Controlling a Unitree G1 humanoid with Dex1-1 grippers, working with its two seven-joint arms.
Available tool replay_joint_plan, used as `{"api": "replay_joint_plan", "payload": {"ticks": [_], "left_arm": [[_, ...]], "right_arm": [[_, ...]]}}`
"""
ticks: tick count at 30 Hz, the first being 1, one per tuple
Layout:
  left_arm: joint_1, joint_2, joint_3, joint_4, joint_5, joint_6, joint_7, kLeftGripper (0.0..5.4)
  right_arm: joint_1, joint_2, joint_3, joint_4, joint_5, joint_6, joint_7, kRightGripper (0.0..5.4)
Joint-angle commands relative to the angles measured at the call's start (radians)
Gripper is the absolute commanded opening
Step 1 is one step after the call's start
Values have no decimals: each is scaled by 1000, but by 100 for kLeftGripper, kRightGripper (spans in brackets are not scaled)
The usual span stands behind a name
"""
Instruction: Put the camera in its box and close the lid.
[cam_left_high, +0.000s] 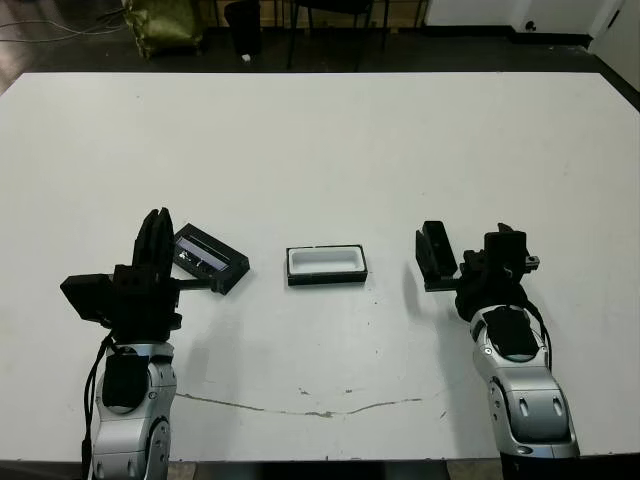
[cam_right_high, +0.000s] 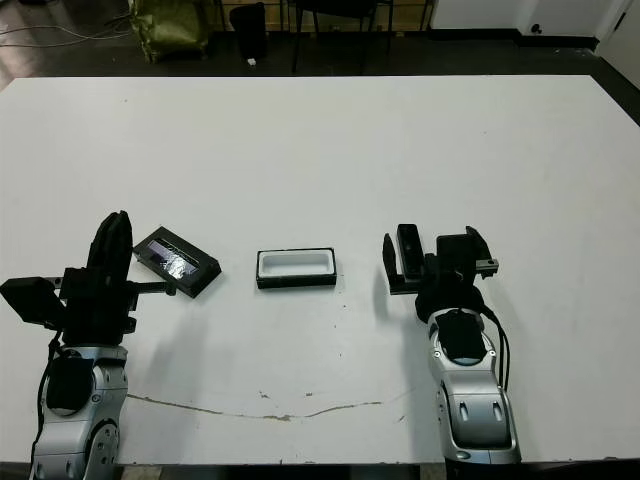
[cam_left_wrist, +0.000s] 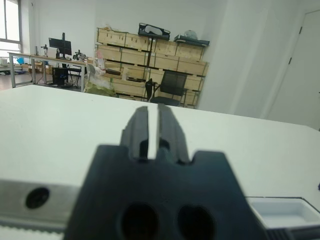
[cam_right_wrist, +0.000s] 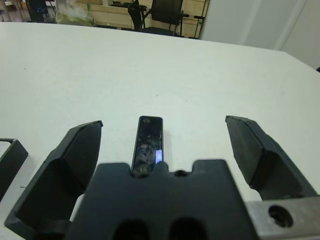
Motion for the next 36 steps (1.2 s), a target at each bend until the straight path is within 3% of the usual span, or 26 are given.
{"api": "replay_joint_plan", "payload": {"ticks": [1, 14, 29, 36], "left_arm": [[14, 10, 2, 17, -2, 0, -9, 0], [15, 8, 6, 18, -10, 3, -17, 0], [19, 9, 4, 12, -3, 8, -15, 0], [17, 10, 4, 15, -11, 5, -20, 0]], "right_arm": [[-2, -6, -9, 17, 20, 35, 10, 539], [-22, 18, -52, 25, 134, 118, 23, 539], [-25, 6, -37, 59, 125, 110, 18, 539], [-29, -4, -23, 58, 104, 144, 7, 539]]}}
